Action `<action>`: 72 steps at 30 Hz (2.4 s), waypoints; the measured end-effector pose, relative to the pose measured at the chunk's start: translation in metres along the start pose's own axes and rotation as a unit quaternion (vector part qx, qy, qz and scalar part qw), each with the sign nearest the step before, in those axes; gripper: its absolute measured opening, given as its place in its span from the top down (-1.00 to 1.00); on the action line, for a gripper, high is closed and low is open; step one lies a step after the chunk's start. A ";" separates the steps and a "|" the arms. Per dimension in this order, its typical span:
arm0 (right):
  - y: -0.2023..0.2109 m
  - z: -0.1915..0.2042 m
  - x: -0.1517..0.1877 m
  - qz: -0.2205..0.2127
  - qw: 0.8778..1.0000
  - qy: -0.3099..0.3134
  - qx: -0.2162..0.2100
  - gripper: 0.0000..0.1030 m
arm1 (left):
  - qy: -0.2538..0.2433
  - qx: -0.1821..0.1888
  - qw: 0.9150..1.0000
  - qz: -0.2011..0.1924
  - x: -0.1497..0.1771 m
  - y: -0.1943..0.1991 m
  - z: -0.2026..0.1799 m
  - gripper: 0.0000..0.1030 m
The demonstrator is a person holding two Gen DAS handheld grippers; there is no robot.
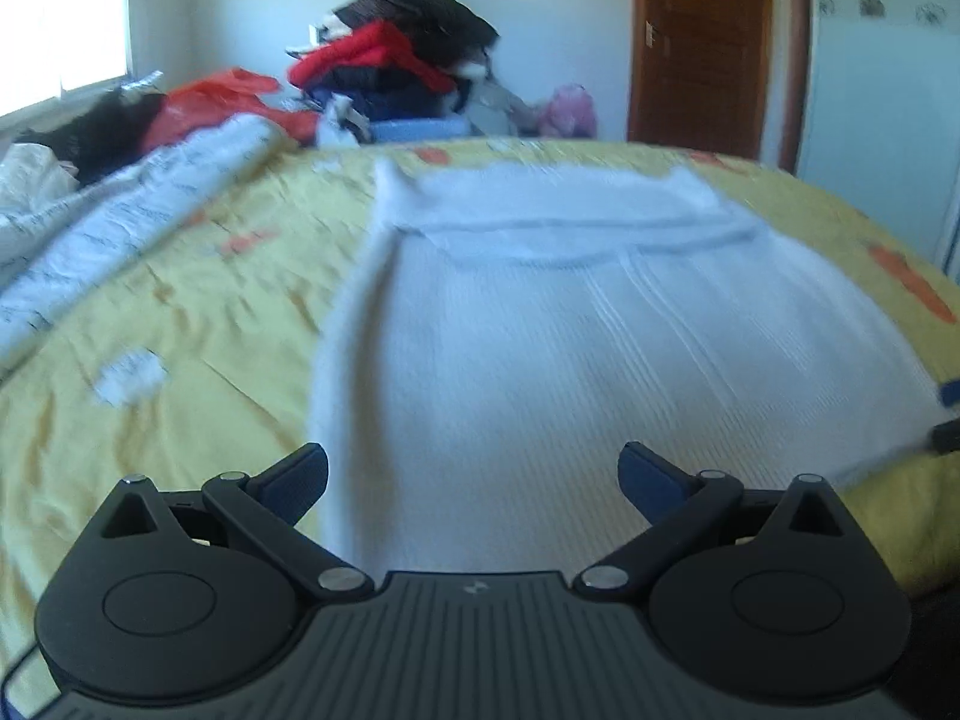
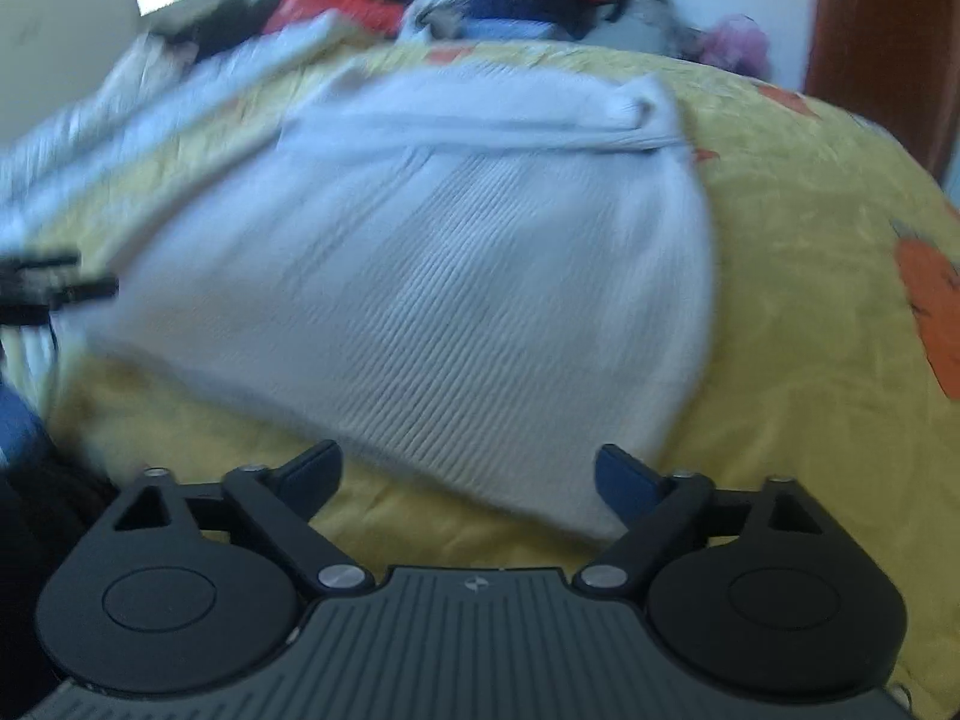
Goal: Fold small clothes
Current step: 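Grasp the long side edge of the white cardigan with both grippers, then lift the held side with both grippers and fold it over the cardigan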
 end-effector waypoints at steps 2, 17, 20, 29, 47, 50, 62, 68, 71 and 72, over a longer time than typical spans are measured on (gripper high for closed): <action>0.011 -0.022 -0.006 -0.016 0.998 -0.055 -0.006 -0.73 | 0.010 -0.007 1.000 0.009 -0.005 -0.010 0.011 -1.00; -0.029 -0.056 -0.011 0.050 0.987 -0.123 -0.087 -0.07 | 0.079 0.007 0.991 0.112 -0.010 -0.059 0.046 -0.71; -0.032 -0.064 -0.015 0.055 0.987 -0.130 -0.082 0.42 | 0.068 0.015 0.991 0.118 -0.014 -0.058 0.044 -0.28; -0.040 -0.094 -0.003 0.046 0.961 -0.230 -0.143 0.44 | 0.120 0.057 0.980 0.151 -0.023 -0.060 0.065 0.12; -0.038 -0.109 -0.016 -0.002 0.933 -0.283 -0.222 0.67 | 0.219 0.158 0.945 0.183 -0.045 -0.055 0.100 0.80; -0.030 -0.114 -0.034 -0.040 0.926 -0.290 -0.239 0.67 | 0.233 0.184 0.943 0.148 -0.073 -0.054 0.106 0.79; -0.092 -0.188 -0.178 -0.195 0.888 -0.317 -0.271 0.67 | 0.254 0.197 0.946 0.048 -0.218 -0.159 0.106 0.80; -0.174 -0.240 -0.245 -0.182 0.888 -0.353 -0.231 0.67 | 0.262 0.162 0.951 0.033 -0.277 -0.251 0.111 0.80; -0.230 -0.256 -0.254 -0.140 0.892 -0.379 -0.203 0.66 | 0.249 0.119 0.959 0.056 -0.276 -0.301 0.104 0.80; -0.245 -0.258 -0.254 -0.124 0.894 -0.385 -0.191 0.66 | 0.250 0.104 0.960 0.076 -0.272 -0.318 0.101 0.80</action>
Point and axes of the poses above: each gripper's, at about its wrist camera, not at the fingertips, and y roughly against the way its jaws point, z to its left, x to its underside, the point moved 3 cm from there along -y, roughly the way its jaws point, and after that the axes turned 5 degrees about y, right-handed, at the moved point
